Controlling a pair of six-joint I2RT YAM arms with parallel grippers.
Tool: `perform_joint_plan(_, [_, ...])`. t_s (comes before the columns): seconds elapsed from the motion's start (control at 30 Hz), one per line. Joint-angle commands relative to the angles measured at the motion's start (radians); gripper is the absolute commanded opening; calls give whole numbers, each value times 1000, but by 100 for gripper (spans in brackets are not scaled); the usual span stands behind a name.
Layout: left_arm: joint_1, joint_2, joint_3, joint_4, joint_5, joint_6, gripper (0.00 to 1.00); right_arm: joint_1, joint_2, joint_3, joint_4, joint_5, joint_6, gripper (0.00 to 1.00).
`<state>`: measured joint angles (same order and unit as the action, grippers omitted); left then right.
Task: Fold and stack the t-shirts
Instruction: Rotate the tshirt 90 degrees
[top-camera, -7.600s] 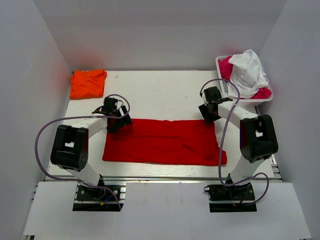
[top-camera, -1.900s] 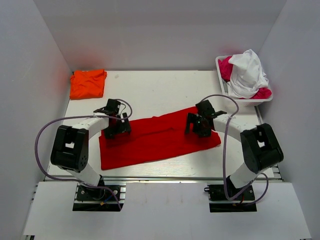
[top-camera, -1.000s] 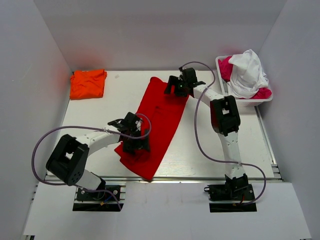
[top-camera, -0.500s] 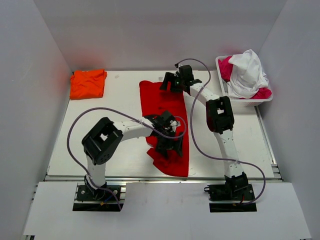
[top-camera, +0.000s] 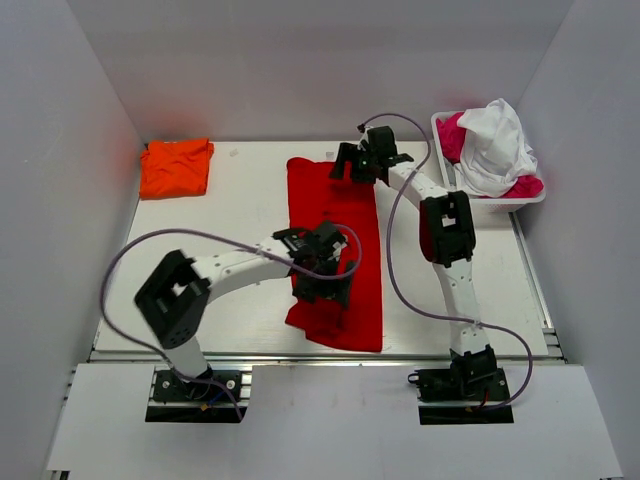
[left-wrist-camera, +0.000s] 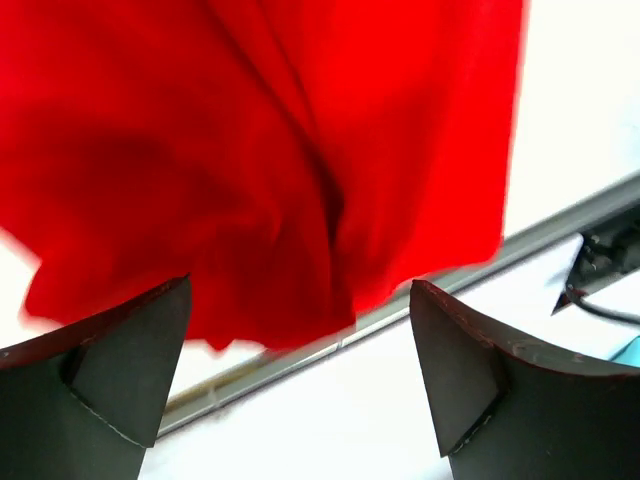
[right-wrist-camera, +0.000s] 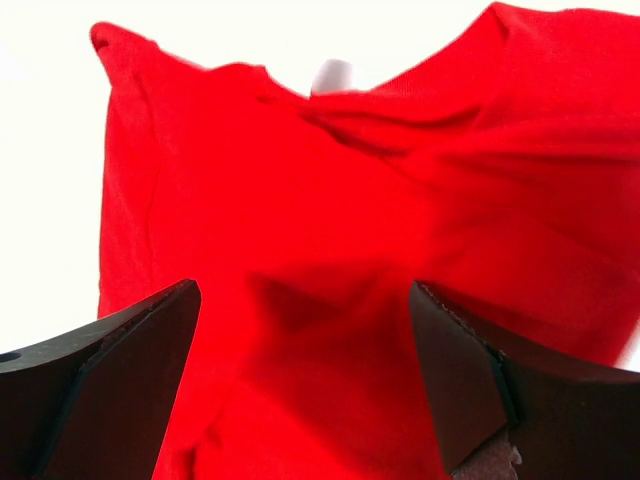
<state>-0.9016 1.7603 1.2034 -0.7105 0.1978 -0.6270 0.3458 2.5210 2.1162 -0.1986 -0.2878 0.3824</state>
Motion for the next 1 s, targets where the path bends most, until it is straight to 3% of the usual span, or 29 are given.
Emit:
perform_joint_plan(0.0, [-16,-227,-56,-86,-90,18,100,-13,-145,-15,-32,22,-71,90])
perform_joint_plan(0.17, [4,-386,-137,-147,-240,-31,100,18,-324,-145,-122,135,-174,90])
perform_joint_plan(0.2, [4,-400,-137,-165,-283,-80,100,22,-371,-257,-137,185,-184,90])
perform_joint_plan(0.3, [13,-423,-148,-234,-544,-207,100,79,-486,-474,-110,280,-200,90])
perform_joint_plan(0.5, [127,-392,-91,-181,-630,-186,100,235,-522,-642,-153,550,-142,90])
perform_joint_plan(0.67, [219,-349,-80,-141,-624,-149,100,282,-421,-556,-205,634,-47,90])
perform_joint_plan(0.8, [276,-370,-157,-77,-552,-115,100,289,-320,-426,-278,642,30,90])
perform_joint_plan(0.97, [313,-390,-209,-89,-575,-88,100,274,-182,-279,-321,645,64,90])
